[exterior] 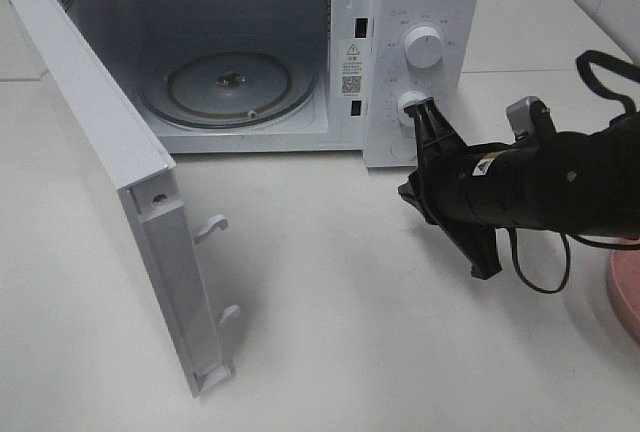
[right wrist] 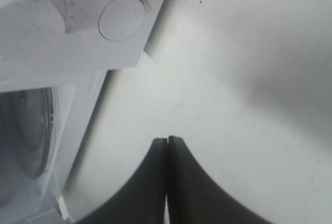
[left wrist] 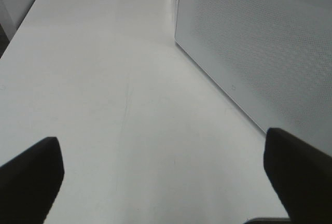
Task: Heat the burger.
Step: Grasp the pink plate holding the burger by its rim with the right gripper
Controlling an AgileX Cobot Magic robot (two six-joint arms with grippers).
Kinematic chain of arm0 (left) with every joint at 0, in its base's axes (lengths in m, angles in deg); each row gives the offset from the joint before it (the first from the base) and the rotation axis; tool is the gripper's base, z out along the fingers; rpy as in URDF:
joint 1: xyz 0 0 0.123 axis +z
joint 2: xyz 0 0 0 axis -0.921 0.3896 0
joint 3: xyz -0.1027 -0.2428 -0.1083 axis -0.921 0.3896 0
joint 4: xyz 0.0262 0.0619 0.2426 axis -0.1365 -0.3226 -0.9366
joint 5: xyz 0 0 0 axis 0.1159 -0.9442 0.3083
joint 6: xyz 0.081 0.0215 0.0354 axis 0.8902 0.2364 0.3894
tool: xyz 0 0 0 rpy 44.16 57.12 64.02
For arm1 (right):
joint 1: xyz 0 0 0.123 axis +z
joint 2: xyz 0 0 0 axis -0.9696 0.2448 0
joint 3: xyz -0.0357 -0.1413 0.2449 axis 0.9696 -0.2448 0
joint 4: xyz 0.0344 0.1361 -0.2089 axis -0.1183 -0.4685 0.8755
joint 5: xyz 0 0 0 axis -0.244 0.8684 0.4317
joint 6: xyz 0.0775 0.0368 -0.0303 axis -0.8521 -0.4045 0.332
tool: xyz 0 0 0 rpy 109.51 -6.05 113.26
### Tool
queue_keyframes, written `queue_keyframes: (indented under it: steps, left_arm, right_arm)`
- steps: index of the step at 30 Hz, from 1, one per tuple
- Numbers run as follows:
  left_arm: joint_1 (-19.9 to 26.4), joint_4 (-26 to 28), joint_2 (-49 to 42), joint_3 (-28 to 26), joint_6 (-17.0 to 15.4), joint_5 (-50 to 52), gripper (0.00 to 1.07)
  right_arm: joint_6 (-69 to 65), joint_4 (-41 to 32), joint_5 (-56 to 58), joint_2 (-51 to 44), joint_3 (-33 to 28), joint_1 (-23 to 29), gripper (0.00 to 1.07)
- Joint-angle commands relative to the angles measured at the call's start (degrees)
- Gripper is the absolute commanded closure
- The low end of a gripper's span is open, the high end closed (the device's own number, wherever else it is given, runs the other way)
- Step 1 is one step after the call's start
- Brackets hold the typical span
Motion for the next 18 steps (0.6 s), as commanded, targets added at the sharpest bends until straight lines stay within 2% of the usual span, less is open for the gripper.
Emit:
queue_keyframes:
  steps: [1, 10, 14, 18]
  left_arm:
    - [0.29, 0.46, -0.92, 0.11, 0.0, 0.92, 0.05]
    - [0.29, 0.46, -0.92, 0.11, 0.0, 0.92, 0.05]
    - [0.29, 0.46, -0.92, 0.11, 0.0, 0.92, 0.05]
    - [0.29, 0.46, -0.92, 0.11, 0.0, 0.92, 0.05]
  right_arm:
    - [11.12, 0.0, 7.85, -3.84, -0.17, 0.0, 1.04]
    - [29.74, -1.38, 19.6, -9.17, -0.11, -0.23, 1.02]
    - [38.39, -0.92, 29.22, -11.63, 0.11, -2.52, 1.01]
    - [43.72, -0.17, 33.63, -13.52, 0.4, -3.55, 1.0]
